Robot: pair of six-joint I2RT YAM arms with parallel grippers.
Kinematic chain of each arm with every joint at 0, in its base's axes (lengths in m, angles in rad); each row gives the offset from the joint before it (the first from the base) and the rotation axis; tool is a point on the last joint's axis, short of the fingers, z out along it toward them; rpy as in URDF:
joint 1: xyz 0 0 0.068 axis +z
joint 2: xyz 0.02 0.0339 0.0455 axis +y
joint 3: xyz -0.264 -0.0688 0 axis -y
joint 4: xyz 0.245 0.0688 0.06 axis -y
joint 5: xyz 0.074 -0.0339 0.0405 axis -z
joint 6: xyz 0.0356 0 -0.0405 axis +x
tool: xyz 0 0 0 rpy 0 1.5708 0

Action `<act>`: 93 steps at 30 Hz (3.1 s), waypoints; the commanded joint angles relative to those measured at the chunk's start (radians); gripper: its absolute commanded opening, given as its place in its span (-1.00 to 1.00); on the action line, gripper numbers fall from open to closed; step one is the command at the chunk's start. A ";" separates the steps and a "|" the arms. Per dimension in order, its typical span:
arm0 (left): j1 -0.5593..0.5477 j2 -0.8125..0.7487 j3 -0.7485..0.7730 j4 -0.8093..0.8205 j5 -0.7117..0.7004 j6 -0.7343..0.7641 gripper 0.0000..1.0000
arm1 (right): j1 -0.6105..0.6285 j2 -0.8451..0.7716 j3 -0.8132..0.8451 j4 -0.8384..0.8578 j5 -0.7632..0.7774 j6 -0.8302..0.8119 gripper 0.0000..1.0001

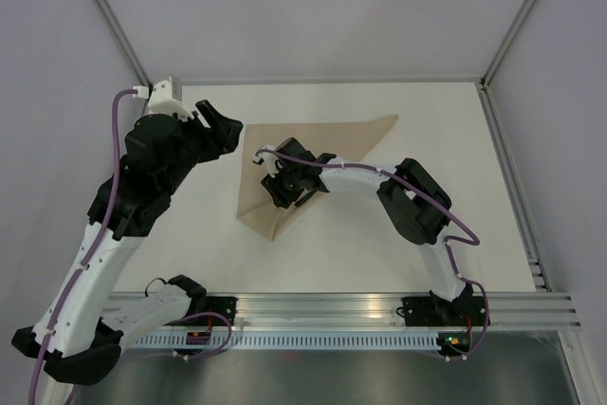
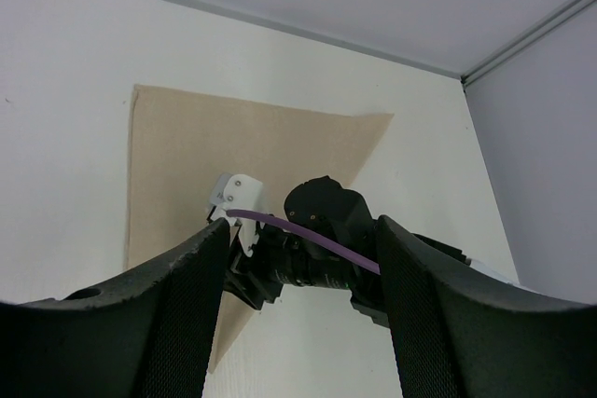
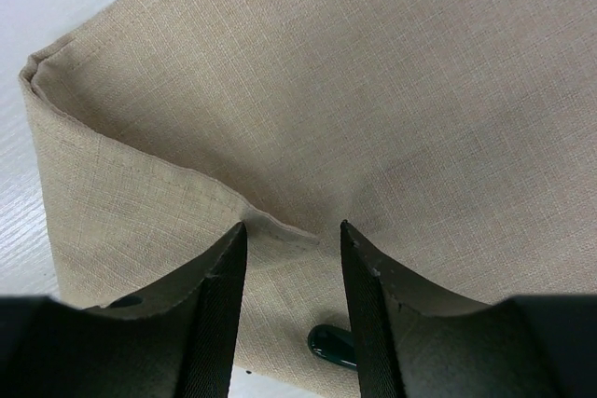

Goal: Fold the napkin, place the utensils inside, and roll it up
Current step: Fold the napkin

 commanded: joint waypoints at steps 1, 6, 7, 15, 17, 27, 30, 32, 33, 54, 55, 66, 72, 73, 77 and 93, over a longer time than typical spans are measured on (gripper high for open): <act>0.000 -0.019 0.007 0.043 -0.033 -0.026 0.39 | 0.007 0.008 0.042 -0.015 -0.009 0.018 0.01; 0.000 -0.025 0.012 0.043 -0.033 -0.026 0.39 | 0.007 0.009 0.043 -0.015 -0.008 0.016 -0.21; 0.000 -0.024 0.010 0.043 -0.031 -0.025 0.40 | 0.007 0.009 0.043 -0.017 -0.008 0.016 -0.25; 0.000 -0.030 0.016 0.041 -0.031 -0.020 0.39 | 0.008 -0.002 0.076 -0.042 -0.006 0.011 -0.61; 0.000 -0.032 0.021 0.041 -0.031 -0.018 0.39 | 0.007 -0.011 0.077 -0.046 -0.005 0.013 -0.69; 0.000 -0.033 0.036 0.040 -0.025 -0.015 0.39 | 0.008 -0.090 0.086 -0.057 0.006 0.024 -0.88; 0.000 -0.033 0.039 0.040 -0.025 -0.017 0.39 | 0.008 -0.123 0.085 -0.060 0.017 0.027 -0.89; 0.000 -0.036 0.042 0.041 -0.023 -0.015 0.39 | 0.007 -0.147 0.083 -0.065 0.023 0.027 -0.90; 0.000 -0.035 0.042 0.041 -0.023 -0.015 0.39 | 0.007 -0.153 0.083 -0.066 0.035 0.024 -0.91; 0.000 0.016 0.058 0.084 0.035 -0.022 0.39 | -0.164 -0.367 0.005 -0.100 0.092 -0.036 -0.96; 0.000 0.021 0.059 0.084 0.038 -0.022 0.39 | -0.173 -0.371 0.001 -0.098 0.092 -0.039 -0.96; 0.000 0.060 0.059 0.106 0.061 -0.023 0.40 | -0.312 -0.394 -0.061 -0.074 0.073 -0.075 -0.96; 0.000 0.079 0.056 0.113 0.069 -0.022 0.39 | -0.363 -0.381 -0.090 -0.057 0.070 -0.094 -0.96; 0.000 0.083 0.056 0.116 0.070 -0.022 0.39 | -0.369 -0.377 -0.098 -0.052 0.070 -0.099 -0.96; 0.000 0.096 0.052 0.121 0.075 -0.023 0.40 | -0.395 -0.364 -0.113 -0.038 0.073 -0.108 -0.96; 0.000 0.116 0.016 0.141 0.093 -0.023 0.39 | -0.415 -0.269 -0.179 0.015 0.086 -0.124 -0.95</act>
